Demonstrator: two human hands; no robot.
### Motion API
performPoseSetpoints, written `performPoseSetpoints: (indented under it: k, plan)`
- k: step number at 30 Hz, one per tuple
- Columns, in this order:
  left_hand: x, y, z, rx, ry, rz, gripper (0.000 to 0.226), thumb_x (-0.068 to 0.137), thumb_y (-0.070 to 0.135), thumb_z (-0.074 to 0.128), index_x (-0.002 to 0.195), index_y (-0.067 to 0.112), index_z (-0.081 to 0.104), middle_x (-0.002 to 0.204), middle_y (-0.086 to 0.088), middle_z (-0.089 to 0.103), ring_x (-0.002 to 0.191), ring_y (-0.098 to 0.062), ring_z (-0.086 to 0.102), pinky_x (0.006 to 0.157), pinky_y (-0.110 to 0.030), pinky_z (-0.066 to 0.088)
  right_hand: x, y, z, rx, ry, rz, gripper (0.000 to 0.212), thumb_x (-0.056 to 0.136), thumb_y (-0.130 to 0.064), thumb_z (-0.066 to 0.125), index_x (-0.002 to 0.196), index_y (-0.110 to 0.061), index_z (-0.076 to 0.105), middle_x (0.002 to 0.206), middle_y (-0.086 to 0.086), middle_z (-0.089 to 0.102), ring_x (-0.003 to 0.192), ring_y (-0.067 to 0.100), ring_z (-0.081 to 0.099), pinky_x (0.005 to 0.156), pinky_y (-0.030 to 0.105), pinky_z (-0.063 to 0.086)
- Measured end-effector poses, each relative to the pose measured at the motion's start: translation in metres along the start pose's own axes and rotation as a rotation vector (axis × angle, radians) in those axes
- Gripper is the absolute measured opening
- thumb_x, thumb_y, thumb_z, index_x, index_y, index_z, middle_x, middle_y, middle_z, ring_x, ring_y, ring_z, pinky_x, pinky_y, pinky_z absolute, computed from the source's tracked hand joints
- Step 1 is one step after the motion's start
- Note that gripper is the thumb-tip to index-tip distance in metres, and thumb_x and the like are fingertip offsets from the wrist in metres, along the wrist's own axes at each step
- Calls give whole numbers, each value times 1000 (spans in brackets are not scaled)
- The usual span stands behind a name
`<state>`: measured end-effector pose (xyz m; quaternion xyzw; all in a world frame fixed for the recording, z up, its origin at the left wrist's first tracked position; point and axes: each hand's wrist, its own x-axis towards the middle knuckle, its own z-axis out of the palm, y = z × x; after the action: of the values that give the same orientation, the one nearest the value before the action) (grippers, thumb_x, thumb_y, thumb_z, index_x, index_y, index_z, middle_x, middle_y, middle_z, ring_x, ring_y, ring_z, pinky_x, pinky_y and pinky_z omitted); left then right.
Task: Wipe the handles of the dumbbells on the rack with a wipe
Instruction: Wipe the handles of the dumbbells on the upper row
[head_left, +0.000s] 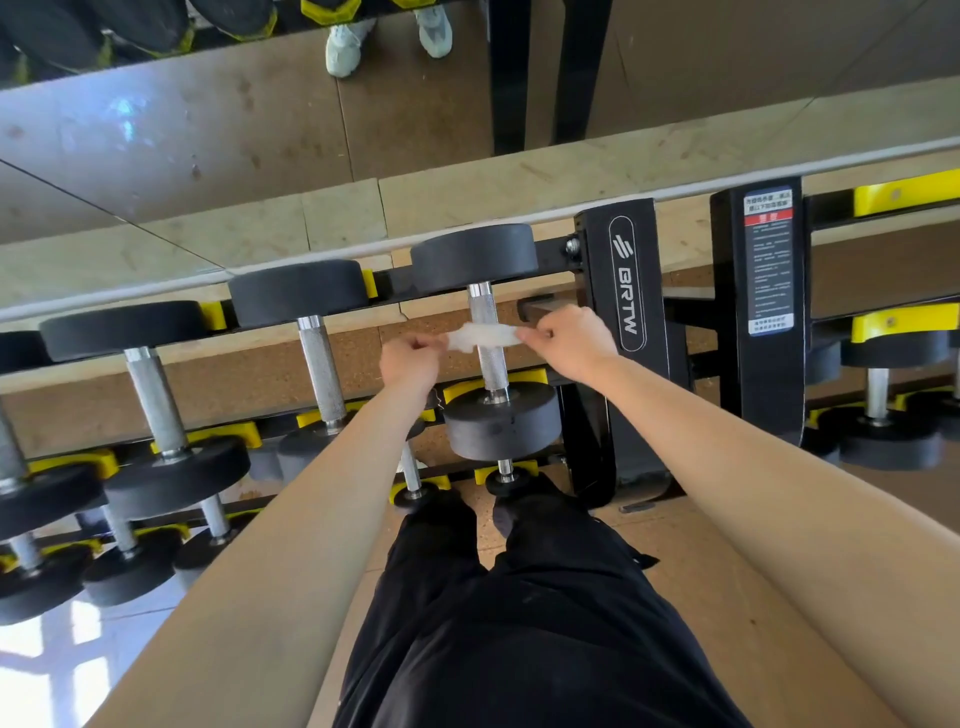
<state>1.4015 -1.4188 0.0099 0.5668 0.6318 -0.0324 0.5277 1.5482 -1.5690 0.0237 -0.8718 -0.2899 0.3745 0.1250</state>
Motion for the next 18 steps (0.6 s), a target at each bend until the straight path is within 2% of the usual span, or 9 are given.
performPoseSetpoints:
  k: [2,4,6,8,10,12,14,15,18]
  plan:
    - [2,-15,-11,81,47,-34,15,95,24,68,103,12,71,98,-1,68,79,-9,61,58,-18,41,-6,-10,5,6,-53,-87,53,99,-48,54,55,-18,50,53,-3,48,48,13,47,48,24,38]
    - [2,-25,-14,159,-20,-15,9,94,21,69,99,13,72,99,-2,70,78,-11,62,59,-20,44,-9,-5,3,-9,-60,-81,55,98,-48,56,53,-19,45,53,-3,45,48,13,45,49,23,37]
    - [-4,-24,-12,187,-168,53,4,92,18,72,93,15,72,100,0,70,81,-10,61,67,-24,50,-10,14,-3,-39,-75,1,55,97,-49,56,53,-18,46,54,-2,48,50,14,50,50,23,38]
    - [-12,-21,-10,243,-261,145,8,89,24,75,87,17,71,96,5,68,87,-9,60,78,-27,52,-13,29,-8,-44,-85,89,55,96,-50,59,53,-17,50,56,-1,52,54,17,55,51,24,38]
    - [-12,-27,-12,349,-230,174,11,89,29,75,85,20,69,91,7,68,85,-8,62,73,-25,51,-17,27,-6,-39,-106,94,54,94,-49,61,51,-17,51,55,-1,51,54,17,55,51,24,38]
    - [-8,-37,-16,508,-105,137,10,91,30,71,90,21,68,89,3,69,79,-11,65,66,-27,54,-21,11,2,-33,-158,19,53,93,-47,64,50,-17,51,53,-2,49,51,15,50,50,24,38]
    - [-9,-41,-19,632,-1,137,6,92,28,67,91,22,65,88,0,68,76,-14,65,63,-30,55,-23,-3,9,-14,-197,-24,47,92,-41,66,53,-15,56,56,-1,52,52,14,51,51,23,39]
    - [-10,-40,-18,648,-3,155,6,90,27,68,90,23,64,87,1,67,76,-14,63,62,-29,53,-22,-3,10,-15,-202,-14,42,91,-38,67,57,-14,60,59,0,55,55,14,53,51,23,41]
    - [-16,-30,-12,578,-226,181,10,84,26,75,83,22,66,89,3,67,82,-9,61,64,-23,47,-21,10,0,-88,-222,118,32,89,-41,70,73,-13,69,73,1,65,64,14,62,54,23,44]
